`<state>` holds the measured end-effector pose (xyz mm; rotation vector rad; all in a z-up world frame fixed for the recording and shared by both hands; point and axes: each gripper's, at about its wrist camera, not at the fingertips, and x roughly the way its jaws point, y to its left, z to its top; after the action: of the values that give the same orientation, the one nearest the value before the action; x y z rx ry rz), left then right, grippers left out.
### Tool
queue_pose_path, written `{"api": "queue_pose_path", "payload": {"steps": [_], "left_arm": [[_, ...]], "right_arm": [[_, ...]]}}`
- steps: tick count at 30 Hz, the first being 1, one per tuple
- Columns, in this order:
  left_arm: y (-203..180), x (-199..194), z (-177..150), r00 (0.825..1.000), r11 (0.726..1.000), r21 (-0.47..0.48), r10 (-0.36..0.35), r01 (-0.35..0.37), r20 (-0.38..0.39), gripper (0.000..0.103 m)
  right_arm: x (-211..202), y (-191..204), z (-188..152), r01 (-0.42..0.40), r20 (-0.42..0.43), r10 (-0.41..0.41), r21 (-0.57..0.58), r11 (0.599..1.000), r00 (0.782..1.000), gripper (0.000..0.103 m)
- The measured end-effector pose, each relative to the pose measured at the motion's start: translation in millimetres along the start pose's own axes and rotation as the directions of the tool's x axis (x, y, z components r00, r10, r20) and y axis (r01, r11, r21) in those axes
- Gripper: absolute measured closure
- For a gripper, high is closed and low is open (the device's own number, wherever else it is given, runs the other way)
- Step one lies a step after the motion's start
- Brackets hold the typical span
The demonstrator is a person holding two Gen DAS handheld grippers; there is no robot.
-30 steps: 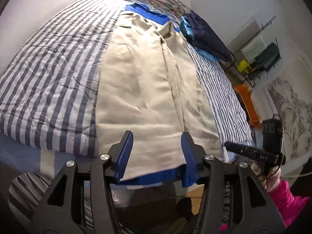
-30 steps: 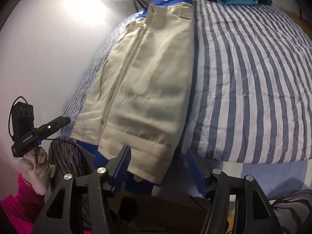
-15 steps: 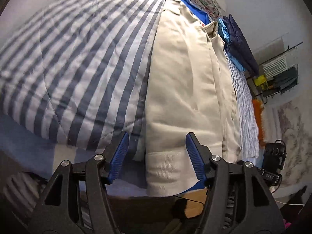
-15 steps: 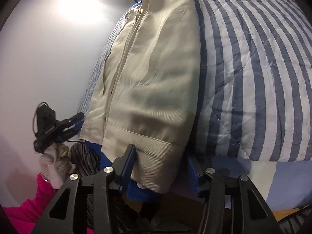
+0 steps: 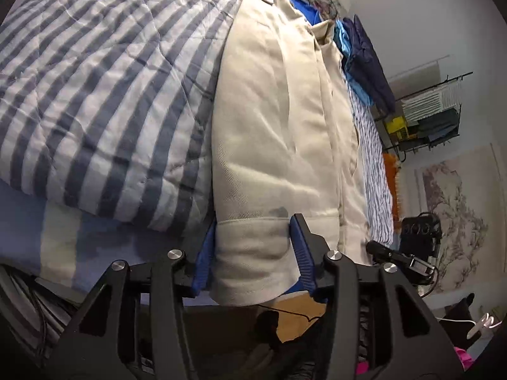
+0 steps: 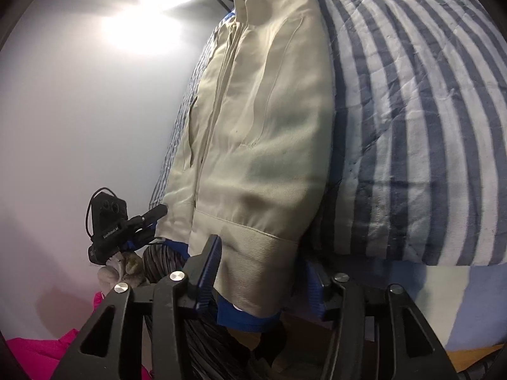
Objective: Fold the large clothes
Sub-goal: 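Grasp the blue hem band with both tools, then lift the hem with both tools and fold it up toward the collar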
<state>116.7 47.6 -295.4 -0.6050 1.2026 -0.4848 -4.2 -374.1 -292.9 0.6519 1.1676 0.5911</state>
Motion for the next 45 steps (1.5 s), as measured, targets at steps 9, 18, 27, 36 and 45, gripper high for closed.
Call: {"api": "queue_pose_path", "payload": {"steps": [9,18,27,36,45], "left_arm": [[-21.0,-22.8,4.5,0.997,0.998,-0.02,-0.061,0.062,0.057,0.081],[-59.1,-49.0,41.5,0.979,0.985,-0.025,-0.165,0.169,0.116,0.087],[-92.7,-43.6,113.2,0.97,0.987,0.007,-0.162,0.164,0.181,0.089],[-87.8,0.7,181.4,0.974,0.991,-0.073,-0.098,0.115,0.203,0.09],[-49.2,67.3,225.0,0.986,0.984,-0.179,0.02,0.011,0.166,0.09]], "right_arm": [[-18.4,23.2,10.3,-0.039,0.044,0.038,0.012,0.999,0.998,0.088],[-41.8,54.1,42.2,-0.133,0.143,0.124,0.054,0.99,0.982,0.092],[-55.0,65.3,115.8,-0.106,0.233,0.085,0.078,0.991,0.969,0.093],[-30.4,47.2,200.4,-0.041,0.233,-0.006,0.195,0.98,0.973,0.093],[20.2,-6.2,245.1,0.046,0.173,-0.111,0.344,0.938,0.979,0.093]]}}
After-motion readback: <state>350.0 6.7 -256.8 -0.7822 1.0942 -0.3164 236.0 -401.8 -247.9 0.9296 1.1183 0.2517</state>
